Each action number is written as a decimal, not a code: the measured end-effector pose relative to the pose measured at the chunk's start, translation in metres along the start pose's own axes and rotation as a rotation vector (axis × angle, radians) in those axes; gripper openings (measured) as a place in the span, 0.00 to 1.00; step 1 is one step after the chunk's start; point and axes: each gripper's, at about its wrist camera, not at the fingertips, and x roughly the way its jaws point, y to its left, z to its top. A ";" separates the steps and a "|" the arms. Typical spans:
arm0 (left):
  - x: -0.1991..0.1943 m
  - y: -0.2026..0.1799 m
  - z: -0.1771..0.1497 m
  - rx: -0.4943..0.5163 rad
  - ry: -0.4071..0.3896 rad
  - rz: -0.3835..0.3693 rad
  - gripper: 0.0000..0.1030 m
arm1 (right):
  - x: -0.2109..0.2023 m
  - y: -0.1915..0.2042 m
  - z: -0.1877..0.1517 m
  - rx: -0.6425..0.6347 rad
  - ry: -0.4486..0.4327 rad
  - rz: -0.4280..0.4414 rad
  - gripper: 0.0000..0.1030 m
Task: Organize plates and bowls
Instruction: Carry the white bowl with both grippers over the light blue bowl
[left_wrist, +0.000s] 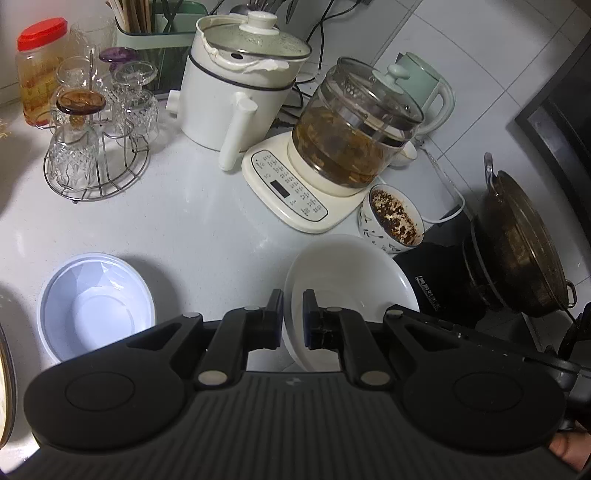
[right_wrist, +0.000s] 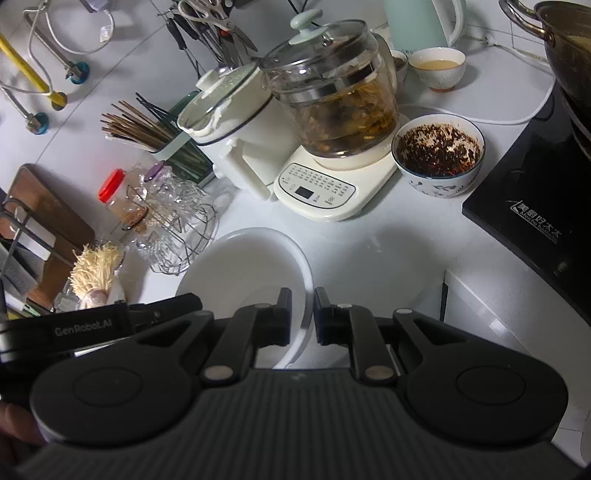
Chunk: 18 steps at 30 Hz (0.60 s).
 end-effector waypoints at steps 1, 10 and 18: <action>-0.002 0.000 0.000 -0.001 -0.003 -0.001 0.10 | -0.001 0.001 0.000 -0.003 -0.001 0.001 0.15; -0.017 0.008 0.000 0.000 -0.016 0.017 0.10 | 0.000 0.013 -0.001 -0.036 0.002 0.031 0.16; -0.037 0.029 0.000 -0.028 -0.039 0.069 0.10 | 0.007 0.037 -0.002 -0.080 -0.004 0.088 0.16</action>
